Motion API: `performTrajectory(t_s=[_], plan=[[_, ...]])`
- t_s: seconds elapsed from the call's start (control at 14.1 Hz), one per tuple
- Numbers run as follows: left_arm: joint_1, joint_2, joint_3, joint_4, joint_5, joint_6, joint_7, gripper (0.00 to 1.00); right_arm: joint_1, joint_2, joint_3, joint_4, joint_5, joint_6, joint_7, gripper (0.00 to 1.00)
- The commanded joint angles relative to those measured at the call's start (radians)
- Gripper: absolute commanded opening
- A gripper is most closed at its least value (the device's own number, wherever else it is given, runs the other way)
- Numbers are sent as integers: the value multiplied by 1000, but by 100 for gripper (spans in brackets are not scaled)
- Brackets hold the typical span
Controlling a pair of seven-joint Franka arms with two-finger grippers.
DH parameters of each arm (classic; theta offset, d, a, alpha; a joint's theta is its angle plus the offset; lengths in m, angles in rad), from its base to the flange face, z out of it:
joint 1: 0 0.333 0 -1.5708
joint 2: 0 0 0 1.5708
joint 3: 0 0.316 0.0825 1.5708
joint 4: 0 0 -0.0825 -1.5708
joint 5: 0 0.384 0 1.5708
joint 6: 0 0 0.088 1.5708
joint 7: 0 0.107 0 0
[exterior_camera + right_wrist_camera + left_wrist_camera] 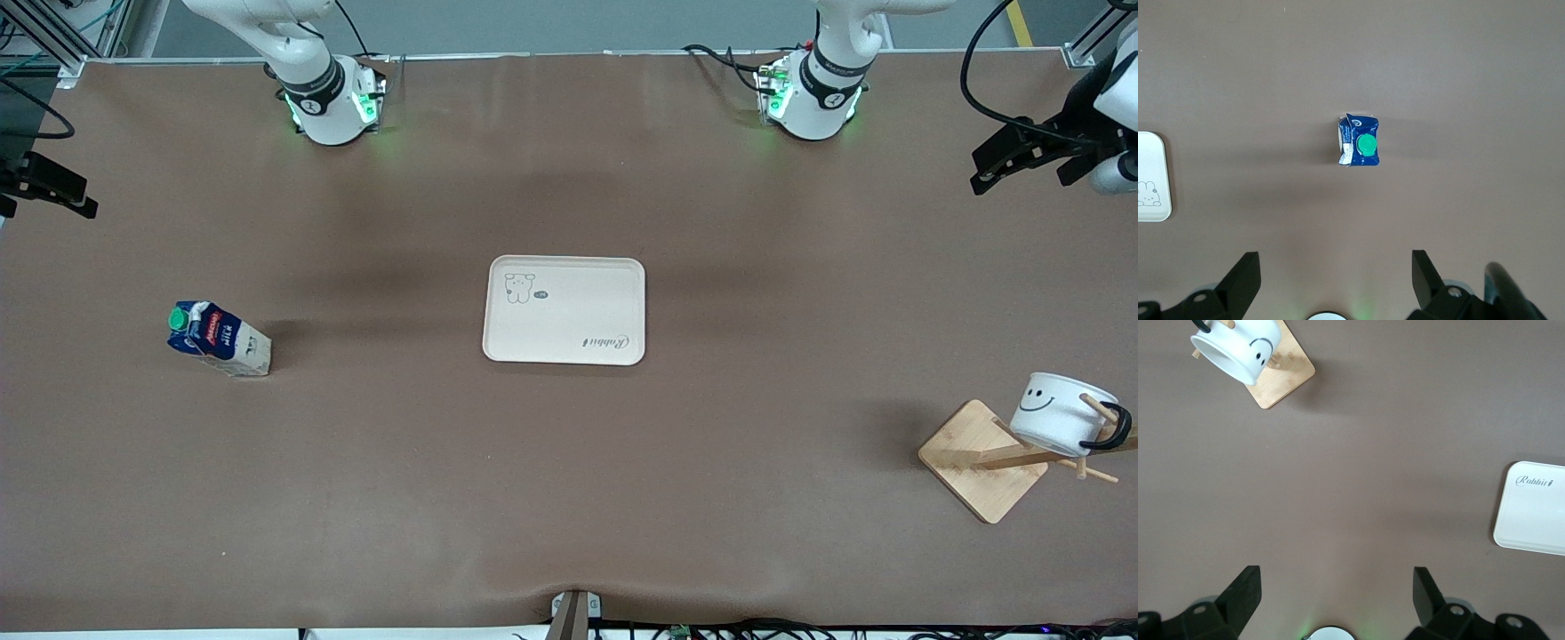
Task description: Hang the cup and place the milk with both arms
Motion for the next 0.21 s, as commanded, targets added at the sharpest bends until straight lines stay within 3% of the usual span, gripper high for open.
performTrajectory(t_s=[0.0,0.14], plan=[[3,6,5,21,-13,-9,10,100,5,-14,1,-1,-3,-1,19,100],[3,5,5,19,-13,-11,10,100,6,-15,2,-1,-4,-1,19,100]])
